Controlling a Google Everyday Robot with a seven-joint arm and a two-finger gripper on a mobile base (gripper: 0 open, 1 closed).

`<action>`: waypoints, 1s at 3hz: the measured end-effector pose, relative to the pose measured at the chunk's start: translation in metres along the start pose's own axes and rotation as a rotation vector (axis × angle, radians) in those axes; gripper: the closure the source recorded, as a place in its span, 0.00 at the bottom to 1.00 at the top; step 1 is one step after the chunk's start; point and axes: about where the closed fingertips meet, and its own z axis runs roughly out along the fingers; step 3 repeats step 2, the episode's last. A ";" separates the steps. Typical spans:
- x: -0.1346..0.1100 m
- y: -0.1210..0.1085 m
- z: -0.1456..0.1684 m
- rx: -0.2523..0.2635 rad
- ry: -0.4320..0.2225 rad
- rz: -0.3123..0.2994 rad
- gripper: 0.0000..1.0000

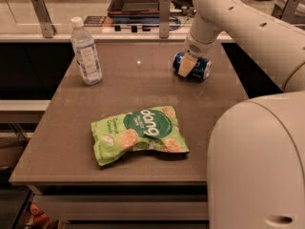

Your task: Knock pepsi can over

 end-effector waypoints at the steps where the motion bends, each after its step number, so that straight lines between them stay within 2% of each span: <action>1: 0.000 0.000 0.000 -0.002 0.001 0.000 0.00; 3: 0.000 0.000 0.000 -0.002 0.001 0.000 0.00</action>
Offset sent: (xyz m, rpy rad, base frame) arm 0.0000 0.0003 -0.0001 -0.0003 0.0015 0.0005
